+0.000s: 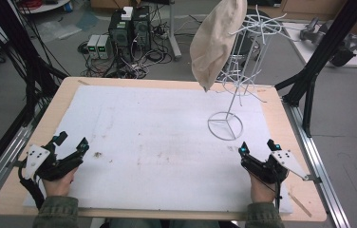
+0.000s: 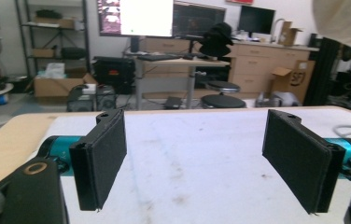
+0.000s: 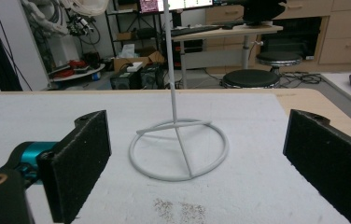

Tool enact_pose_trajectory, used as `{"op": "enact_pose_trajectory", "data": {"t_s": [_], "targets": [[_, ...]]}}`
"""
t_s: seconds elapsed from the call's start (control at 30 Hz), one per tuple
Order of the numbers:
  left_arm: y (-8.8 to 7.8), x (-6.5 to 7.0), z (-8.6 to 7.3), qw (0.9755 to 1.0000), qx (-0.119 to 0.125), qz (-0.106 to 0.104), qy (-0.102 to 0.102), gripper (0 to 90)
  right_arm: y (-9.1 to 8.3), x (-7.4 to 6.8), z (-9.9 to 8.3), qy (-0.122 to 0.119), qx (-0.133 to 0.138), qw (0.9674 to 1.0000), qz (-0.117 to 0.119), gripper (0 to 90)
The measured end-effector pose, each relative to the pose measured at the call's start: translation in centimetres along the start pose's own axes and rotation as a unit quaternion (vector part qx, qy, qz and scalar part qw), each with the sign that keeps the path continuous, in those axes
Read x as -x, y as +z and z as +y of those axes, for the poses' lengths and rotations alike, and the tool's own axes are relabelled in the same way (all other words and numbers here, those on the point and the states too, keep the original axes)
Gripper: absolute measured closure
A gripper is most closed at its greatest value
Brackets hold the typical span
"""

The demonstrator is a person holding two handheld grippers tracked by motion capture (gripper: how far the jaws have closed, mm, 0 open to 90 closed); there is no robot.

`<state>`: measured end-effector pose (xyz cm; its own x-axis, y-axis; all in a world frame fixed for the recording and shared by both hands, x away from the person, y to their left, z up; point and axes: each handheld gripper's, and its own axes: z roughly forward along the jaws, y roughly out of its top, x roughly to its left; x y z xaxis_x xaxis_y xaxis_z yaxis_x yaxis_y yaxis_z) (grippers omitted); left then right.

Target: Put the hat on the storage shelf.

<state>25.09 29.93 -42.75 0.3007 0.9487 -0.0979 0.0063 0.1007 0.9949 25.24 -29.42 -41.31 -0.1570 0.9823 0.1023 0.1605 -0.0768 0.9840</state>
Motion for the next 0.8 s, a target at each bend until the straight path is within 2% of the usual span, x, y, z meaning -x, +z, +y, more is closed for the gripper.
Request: {"op": "enact_pose_trajectory", "data": {"t_s": [0.07, 0.3, 0.4, 0.57, 0.8], "targets": [[-0.5, -0.3, -0.1, 1.0000, 0.001, 0.002, -0.006, 21.8, 0.0, 0.0, 0.0, -0.001, -0.001, 1.0000, -0.001, 6.7], [-1.9, -1.0, -0.4, 0.9999, 0.005, 0.015, -0.007, 21.7, 0.1, 0.0, 0.0, 0.002, -0.003, 1.0000, 0.000, 6.7], [-2.2, -1.3, -0.4, 0.9997, 0.007, 0.023, -0.004, 21.7, 0.1, -0.1, -0.1, 0.004, -0.005, 1.0000, 0.002, 6.7], [-2.4, -1.7, -0.6, 0.9990, 0.000, 0.043, -0.011, 21.7, 0.1, -0.1, -0.1, 0.004, -0.006, 1.0000, 0.002, 6.7], [-2.3, -1.6, -0.7, 0.9994, 0.002, 0.034, -0.010, 21.8, 0.0, -0.2, -0.1, 0.003, -0.008, 0.9999, 0.005, 6.7]]}}
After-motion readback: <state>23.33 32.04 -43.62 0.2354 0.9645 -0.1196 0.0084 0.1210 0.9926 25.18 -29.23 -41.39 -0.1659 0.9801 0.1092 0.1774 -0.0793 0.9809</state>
